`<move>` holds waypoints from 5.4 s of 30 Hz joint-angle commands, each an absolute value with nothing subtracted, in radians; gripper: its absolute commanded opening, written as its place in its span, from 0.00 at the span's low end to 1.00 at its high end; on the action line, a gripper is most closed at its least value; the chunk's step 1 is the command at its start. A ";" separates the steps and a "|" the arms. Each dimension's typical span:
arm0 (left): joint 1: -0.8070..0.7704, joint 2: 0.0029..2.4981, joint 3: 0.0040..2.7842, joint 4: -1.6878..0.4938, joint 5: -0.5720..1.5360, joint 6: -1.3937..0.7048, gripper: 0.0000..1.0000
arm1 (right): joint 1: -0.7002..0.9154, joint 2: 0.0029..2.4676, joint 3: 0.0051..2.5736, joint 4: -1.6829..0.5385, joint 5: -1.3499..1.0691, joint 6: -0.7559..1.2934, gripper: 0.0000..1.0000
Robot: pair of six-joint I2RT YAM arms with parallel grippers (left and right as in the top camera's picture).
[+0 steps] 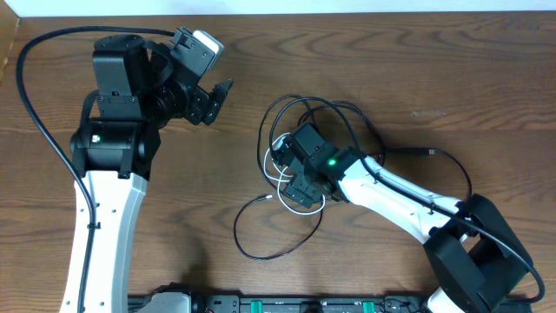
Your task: Untangle cables
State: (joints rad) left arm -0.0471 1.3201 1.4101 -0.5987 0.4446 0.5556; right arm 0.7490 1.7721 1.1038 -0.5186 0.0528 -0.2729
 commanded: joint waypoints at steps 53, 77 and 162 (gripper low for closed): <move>-0.043 1.324 1.417 -0.606 0.524 0.564 0.82 | 0.696 1.924 1.163 -0.555 -0.168 -0.809 0.99; -0.043 1.324 1.417 -0.606 0.524 0.564 0.82 | 0.696 1.922 1.281 -0.565 -0.240 -0.764 0.99; -0.043 1.324 1.417 -0.614 0.540 0.565 0.82 | 0.602 2.016 1.213 -0.505 -0.336 -0.781 0.63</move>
State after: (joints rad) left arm -0.0471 1.3201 1.4101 -0.6106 0.5076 0.5552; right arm 0.6048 1.9984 1.2327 -0.5037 -0.3229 -0.7723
